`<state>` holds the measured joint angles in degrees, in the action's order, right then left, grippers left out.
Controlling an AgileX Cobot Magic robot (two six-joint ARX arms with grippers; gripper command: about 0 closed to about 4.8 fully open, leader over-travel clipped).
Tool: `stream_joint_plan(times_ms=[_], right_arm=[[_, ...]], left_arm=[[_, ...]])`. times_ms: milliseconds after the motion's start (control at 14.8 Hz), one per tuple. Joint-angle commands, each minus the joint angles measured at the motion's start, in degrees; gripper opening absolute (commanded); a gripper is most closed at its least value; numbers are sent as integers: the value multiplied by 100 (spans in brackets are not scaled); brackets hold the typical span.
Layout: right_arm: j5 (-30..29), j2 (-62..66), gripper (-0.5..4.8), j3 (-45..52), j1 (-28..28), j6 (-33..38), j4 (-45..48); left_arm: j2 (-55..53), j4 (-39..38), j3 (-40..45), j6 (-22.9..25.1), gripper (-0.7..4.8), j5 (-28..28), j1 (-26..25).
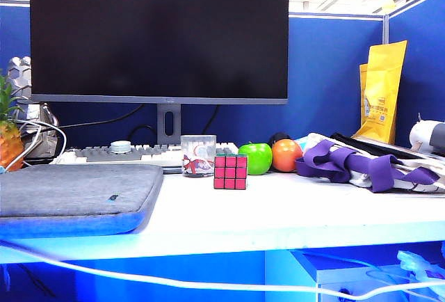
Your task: Rotate the Rubik's Cube so that its red face is facing towards you.
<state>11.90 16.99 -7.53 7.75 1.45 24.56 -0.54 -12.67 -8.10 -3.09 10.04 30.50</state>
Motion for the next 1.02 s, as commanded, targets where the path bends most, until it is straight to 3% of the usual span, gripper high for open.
stream_joint_plan(times_ms=[68, 271, 474, 610, 813, 1016], right_arm=[[-35, -116, -5, -17, -94, 0, 50], [-15, -455, -5, 33, -437, -2, 35], [-9, -518, -5, 33, -505, -2, -42], [-68, -520, -5, 46, -505, 0, -343], [-1191, -988, -5, 525, -634, 0, -393], [-2170, -1141, -5, 638, -595, 0, -852]], left_arm=[[-2, 66, -22, -15, -5, -20, 0], [15, 37, -17, -17, -5, -105, -90], [15, -13, -20, -17, -5, -780, -1241], [15, -13, -20, -17, -5, -748, -2256], [15, -15, -20, -17, -5, -743, -3071], [15, -15, -20, -17, -5, -750, -3110]])
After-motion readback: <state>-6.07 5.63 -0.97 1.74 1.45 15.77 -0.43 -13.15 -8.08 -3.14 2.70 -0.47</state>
